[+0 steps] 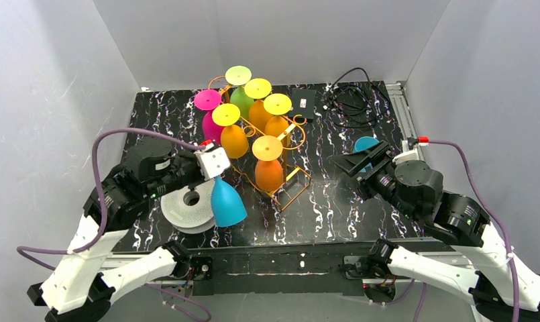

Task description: Take the wine glass off the wine glass rack

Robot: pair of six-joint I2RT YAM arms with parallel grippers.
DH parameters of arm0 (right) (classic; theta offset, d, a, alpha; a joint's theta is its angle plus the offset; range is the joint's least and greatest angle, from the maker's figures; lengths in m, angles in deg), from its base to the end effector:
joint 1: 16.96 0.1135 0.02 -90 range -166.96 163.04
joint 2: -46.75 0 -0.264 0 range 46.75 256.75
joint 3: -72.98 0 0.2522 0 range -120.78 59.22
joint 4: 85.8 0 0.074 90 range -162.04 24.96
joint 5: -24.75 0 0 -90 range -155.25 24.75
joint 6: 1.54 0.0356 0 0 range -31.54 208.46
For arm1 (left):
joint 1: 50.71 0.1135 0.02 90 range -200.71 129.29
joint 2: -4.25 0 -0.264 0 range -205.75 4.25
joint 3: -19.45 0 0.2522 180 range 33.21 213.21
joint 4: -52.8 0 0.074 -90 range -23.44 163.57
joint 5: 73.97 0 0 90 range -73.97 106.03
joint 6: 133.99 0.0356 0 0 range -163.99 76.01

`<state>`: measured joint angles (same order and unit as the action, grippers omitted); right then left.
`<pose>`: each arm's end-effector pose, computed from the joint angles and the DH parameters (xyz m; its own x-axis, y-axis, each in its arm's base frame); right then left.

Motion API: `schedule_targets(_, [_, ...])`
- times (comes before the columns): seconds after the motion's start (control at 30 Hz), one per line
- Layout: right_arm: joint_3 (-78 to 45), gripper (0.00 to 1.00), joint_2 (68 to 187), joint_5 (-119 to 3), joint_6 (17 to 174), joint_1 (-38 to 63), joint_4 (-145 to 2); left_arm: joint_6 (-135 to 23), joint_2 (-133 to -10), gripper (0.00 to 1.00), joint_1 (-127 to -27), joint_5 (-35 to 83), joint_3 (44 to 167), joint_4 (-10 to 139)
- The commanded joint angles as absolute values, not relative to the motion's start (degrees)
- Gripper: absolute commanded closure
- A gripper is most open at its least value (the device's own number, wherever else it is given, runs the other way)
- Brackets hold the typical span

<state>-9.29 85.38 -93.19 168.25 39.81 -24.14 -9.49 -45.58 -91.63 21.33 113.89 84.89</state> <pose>0.0669 0.0716 0.4197 -0.5170 0.7974 -0.3112 0.0791 0.4065 0.9102 0.1007 -0.0916 0.5161 0.5430 0.2757 -0.7932 0.5009 0.6518 0.5694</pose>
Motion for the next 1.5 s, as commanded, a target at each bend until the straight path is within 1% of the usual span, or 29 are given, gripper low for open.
schedule_targets(0.0, [-9.3,0.23,85.4,-94.7,169.0,40.2,-26.3,-3.5,-44.2,1.00,-91.7,30.9,113.7,78.3])
schedule_targets(0.13, [-9.0,0.23,85.5,-94.7,169.1,40.2,-26.7,-2.4,-45.5,1.00,-91.7,35.0,116.8,78.3])
schedule_targets(0.33, [-8.5,0.23,85.7,-94.5,169.3,40.2,-26.9,4.5,-48.6,1.00,-91.7,40.5,118.7,75.7])
schedule_targets(0.47, [-8.6,0.23,86.1,-93.9,169.5,40.2,-26.7,8.8,-51.5,1.00,-91.7,41.1,120.1,74.4])
schedule_targets(0.63, [-9.8,0.23,86.1,-94.3,169.4,40.2,-24.9,10.4,-53.9,1.00,-91.6,40.8,121.3,72.1])
schedule_targets(0.87, [-11.5,0.22,86.6,-94.2,165.5,40.2,-27.1,8.7,-54.2,1.00,-91.6,40.7,125.1,71.6])
schedule_targets(1.13, [-14.2,0.21,89.6,-90.6,160.1,40.2,-30.7,6.0,-56.2,1.00,-91.6,41.8,136.3,78.9])
schedule_targets(1.27, [-14.2,0.21,90.1,-88.3,157.1,40.2,-34.1,0.5,-56.8,1.00,-91.7,42.4,140.5,81.3])
schedule_targets(1.47, [-12.9,0.20,88.9,-84.4,151.8,40.2,-41.4,-11.8,-56.5,1.00,-91.7,39.2,141.3,76.1])
